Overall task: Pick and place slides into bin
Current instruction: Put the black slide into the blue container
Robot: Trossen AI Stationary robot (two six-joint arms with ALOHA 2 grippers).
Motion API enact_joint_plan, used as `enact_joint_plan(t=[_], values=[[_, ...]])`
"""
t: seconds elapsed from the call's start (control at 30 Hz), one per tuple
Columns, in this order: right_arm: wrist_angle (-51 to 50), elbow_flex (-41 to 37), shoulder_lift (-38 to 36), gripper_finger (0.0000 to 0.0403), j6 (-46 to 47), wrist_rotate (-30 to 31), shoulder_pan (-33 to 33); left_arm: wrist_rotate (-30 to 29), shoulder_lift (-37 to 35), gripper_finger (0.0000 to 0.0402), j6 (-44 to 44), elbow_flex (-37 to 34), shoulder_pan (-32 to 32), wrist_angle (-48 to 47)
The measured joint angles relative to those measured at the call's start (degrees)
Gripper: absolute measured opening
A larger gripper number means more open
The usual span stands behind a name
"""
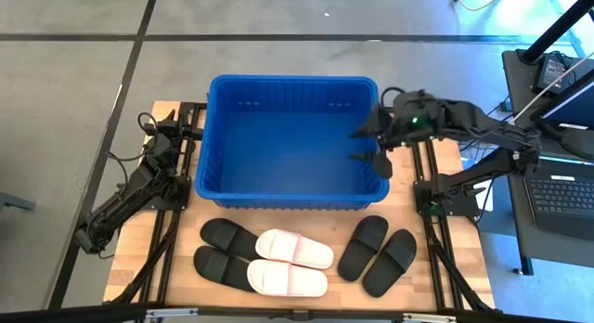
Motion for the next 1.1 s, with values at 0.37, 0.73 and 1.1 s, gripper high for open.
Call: enact_joint_plan(t=[0.37,0.73,1.1], values=[[-26.2,0.0,2.0,0.0256,25.8,5.6,9.8,0.0,0.0,0.0176,0.2,0.0,0.0,0.0],[-35.6,-1.5,6.1,0.0254,41.5,4.8,19.4,0.0,0.0,0.0176,0.2,0.0,0.0,0.0],[-33.0,-14.6,8.2,0.0254,58.5,-6.0,31.0,0.0,0.0,0.0176,0.1,0.0,0.0,-0.2]])
